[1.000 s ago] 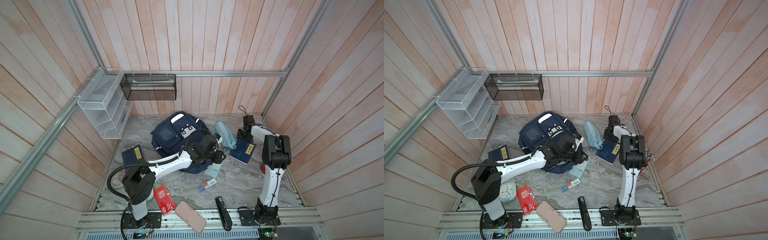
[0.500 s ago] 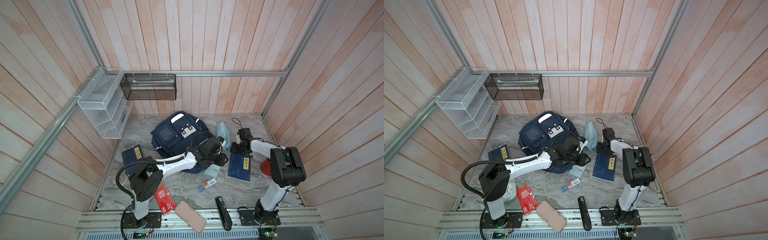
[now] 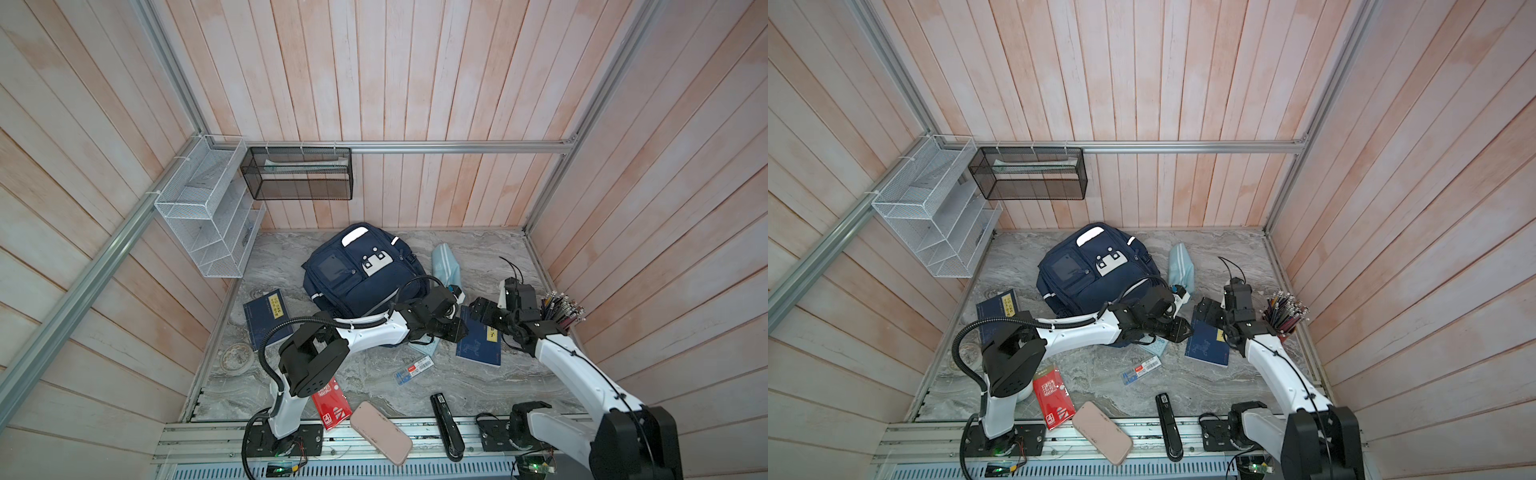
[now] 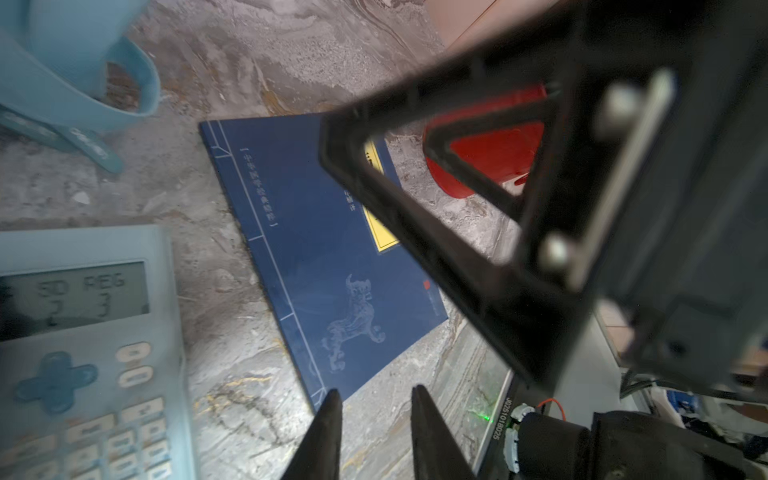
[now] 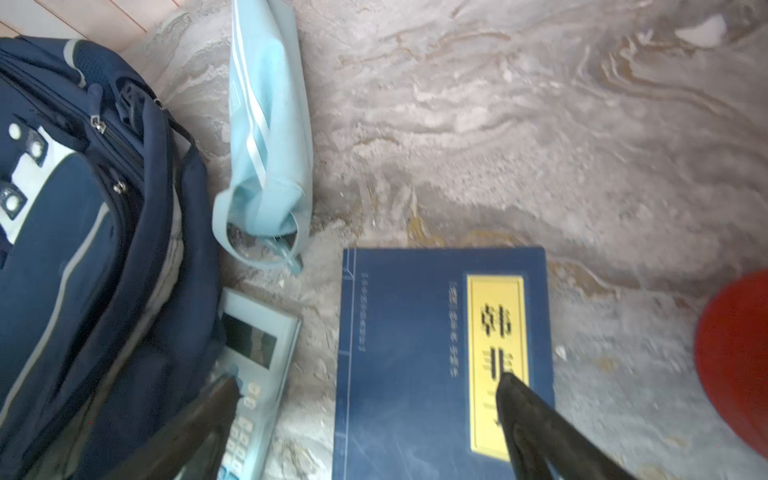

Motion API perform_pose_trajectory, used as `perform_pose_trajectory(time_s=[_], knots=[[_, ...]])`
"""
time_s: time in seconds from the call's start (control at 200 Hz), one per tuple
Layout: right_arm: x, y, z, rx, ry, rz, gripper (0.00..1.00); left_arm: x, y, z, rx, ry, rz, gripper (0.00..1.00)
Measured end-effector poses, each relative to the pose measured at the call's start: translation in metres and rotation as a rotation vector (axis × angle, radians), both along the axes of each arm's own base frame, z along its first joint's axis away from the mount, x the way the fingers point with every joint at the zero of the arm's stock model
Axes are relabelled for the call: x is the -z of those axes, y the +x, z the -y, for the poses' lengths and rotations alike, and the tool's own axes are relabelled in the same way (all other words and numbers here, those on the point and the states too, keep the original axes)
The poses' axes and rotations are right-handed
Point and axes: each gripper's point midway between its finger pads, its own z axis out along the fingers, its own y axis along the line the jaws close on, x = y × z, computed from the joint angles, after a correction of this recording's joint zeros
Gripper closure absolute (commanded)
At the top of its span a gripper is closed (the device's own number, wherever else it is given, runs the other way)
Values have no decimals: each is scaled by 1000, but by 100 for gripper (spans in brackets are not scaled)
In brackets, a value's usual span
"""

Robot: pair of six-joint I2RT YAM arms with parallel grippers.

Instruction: Pack the student bag

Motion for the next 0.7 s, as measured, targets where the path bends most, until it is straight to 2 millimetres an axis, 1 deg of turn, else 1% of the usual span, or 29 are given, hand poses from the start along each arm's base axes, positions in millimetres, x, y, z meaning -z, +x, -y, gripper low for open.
perform_pose_trajectory(time_s=[0.085, 0.155, 0.205, 0.28, 0.34, 0.365, 0.405, 0.545, 0.62, 0.7], knots=[[7, -19, 5, 21, 17, 39, 2, 6, 2, 4, -16, -12, -19, 66], [11, -28, 13, 49, 24, 58, 2, 12, 3, 6, -27, -14, -35, 65], [10, -30, 22, 90, 34, 70, 2, 15, 4, 7, -35, -18, -47, 64], [9, -29, 35, 149, 57, 79, 2, 20, 4, 11, -44, -29, -68, 60], [15, -27, 45, 190, 86, 61, 7, 25, 4, 13, -51, -33, -80, 59], [20, -27, 49, 205, 96, 45, 8, 27, 5, 13, -52, -34, -82, 59], [25, -25, 52, 212, 109, 35, 10, 30, 5, 14, -56, -33, -90, 59], [51, -30, 54, 226, 146, -66, 17, 43, 6, 17, -63, -21, -107, 59], [56, -32, 51, 217, 157, -82, 20, 49, 7, 18, -66, -15, -114, 59], [59, -33, 50, 211, 158, -84, 20, 56, 8, 19, -68, -5, -118, 59]])
